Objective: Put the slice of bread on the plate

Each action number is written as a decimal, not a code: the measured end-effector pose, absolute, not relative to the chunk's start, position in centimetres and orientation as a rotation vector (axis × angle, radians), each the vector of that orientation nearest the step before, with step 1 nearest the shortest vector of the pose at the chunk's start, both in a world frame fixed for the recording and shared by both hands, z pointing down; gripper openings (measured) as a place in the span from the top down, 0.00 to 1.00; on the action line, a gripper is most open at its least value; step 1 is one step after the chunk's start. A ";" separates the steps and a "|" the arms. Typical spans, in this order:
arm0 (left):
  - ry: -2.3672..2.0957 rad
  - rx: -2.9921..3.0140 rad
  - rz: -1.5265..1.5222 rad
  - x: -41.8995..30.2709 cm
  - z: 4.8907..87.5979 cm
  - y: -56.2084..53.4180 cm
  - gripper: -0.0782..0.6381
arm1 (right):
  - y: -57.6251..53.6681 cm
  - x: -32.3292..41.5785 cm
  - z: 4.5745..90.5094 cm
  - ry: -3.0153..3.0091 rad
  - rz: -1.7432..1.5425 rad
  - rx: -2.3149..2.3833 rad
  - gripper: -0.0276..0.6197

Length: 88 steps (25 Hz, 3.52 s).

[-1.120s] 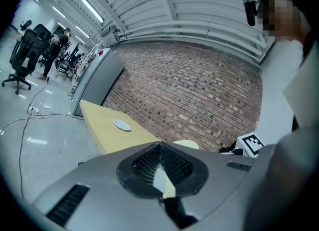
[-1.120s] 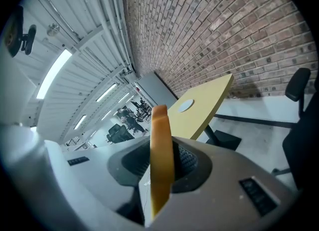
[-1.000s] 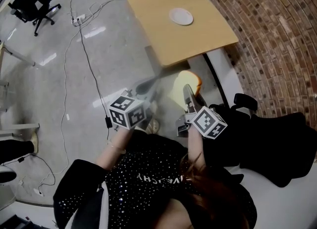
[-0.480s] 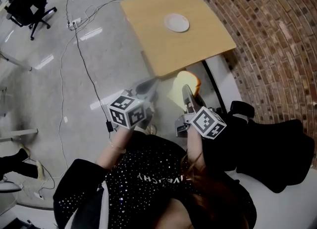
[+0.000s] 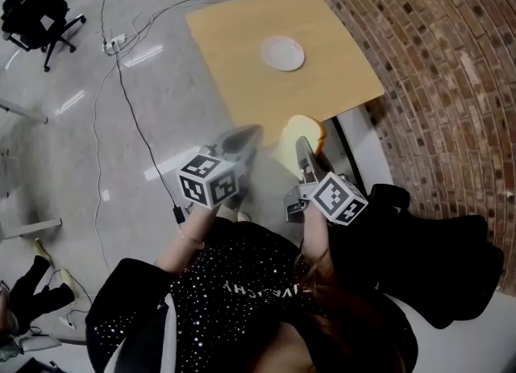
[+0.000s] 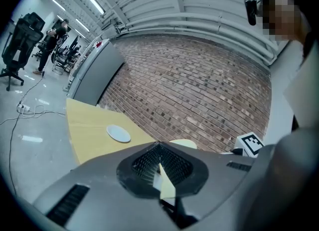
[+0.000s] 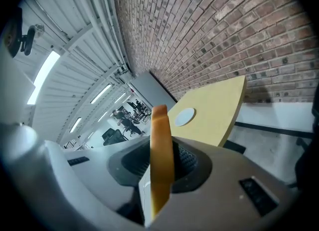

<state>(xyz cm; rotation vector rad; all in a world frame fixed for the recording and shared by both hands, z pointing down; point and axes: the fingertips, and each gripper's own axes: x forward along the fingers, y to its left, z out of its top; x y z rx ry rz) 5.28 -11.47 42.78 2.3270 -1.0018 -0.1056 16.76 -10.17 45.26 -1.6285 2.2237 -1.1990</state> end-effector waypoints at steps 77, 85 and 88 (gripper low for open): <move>-1.170 2.054 -0.076 1.3 51.6 -44.1 0.88 | -50.6 16.6 58.0 2.785 -1.129 -2.166 0.50; -1.145 2.084 -0.073 2.4 50.9 -43.2 0.88 | -47.3 18.5 54.1 2.583 -1.128 -1.950 0.50; -1.122 2.107 -0.061 3.5 50.1 -42.3 0.88 | -45.1 17.6 52.4 2.494 -1.240 -1.654 0.50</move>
